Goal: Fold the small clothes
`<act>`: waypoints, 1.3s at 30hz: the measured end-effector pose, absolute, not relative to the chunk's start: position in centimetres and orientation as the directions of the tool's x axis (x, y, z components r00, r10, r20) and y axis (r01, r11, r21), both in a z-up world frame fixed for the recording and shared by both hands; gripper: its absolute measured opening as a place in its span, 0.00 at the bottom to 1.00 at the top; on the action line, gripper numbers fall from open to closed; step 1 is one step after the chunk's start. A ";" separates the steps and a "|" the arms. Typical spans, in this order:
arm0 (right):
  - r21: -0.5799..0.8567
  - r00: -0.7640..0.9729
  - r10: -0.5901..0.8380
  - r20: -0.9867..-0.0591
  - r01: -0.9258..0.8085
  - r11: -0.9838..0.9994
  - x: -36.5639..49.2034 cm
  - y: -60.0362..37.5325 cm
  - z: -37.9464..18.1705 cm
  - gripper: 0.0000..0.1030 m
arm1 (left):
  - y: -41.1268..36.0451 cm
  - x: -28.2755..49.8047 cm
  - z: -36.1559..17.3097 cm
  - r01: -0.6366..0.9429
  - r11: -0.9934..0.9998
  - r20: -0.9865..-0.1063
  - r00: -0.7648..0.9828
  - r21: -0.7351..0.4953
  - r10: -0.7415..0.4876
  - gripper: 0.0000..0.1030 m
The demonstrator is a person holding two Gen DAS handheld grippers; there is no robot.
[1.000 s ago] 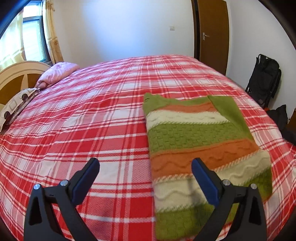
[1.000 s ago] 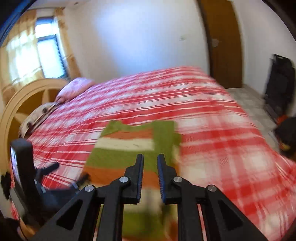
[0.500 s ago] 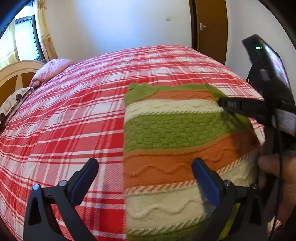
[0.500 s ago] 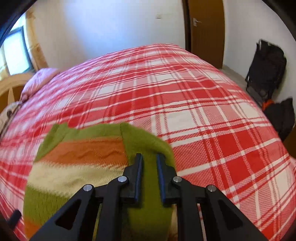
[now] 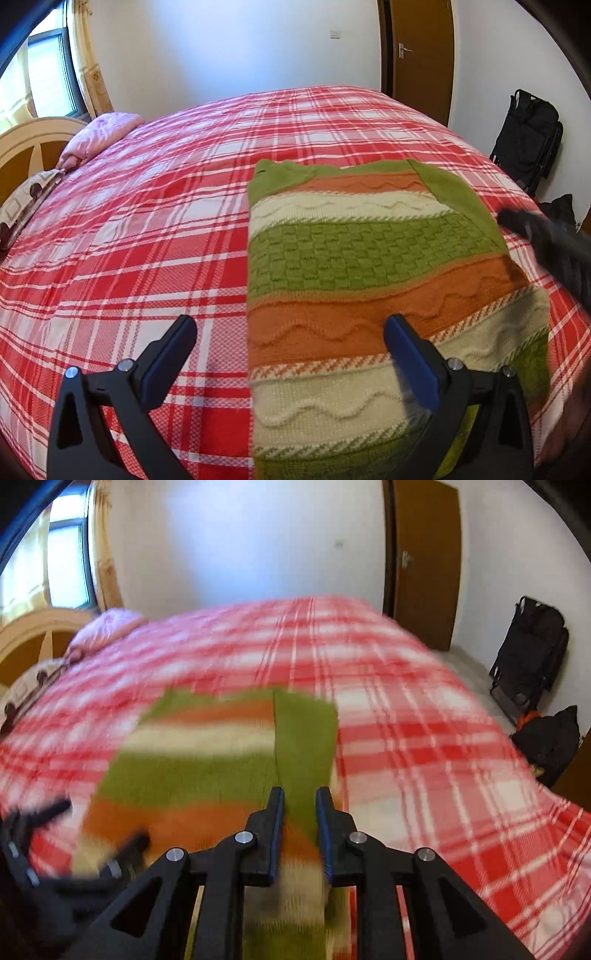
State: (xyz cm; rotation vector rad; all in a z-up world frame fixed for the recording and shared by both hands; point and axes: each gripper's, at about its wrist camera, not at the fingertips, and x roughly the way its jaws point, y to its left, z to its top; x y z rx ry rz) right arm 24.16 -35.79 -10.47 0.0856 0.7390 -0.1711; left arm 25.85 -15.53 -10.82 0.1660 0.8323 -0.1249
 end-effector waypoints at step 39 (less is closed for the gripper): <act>0.188 0.740 -0.112 -0.663 0.309 0.932 12.3 -35.0 -14.3 0.59 | -12.6 18.9 -10.9 0.214 0.967 -0.767 0.641 0.139 -0.032 1.00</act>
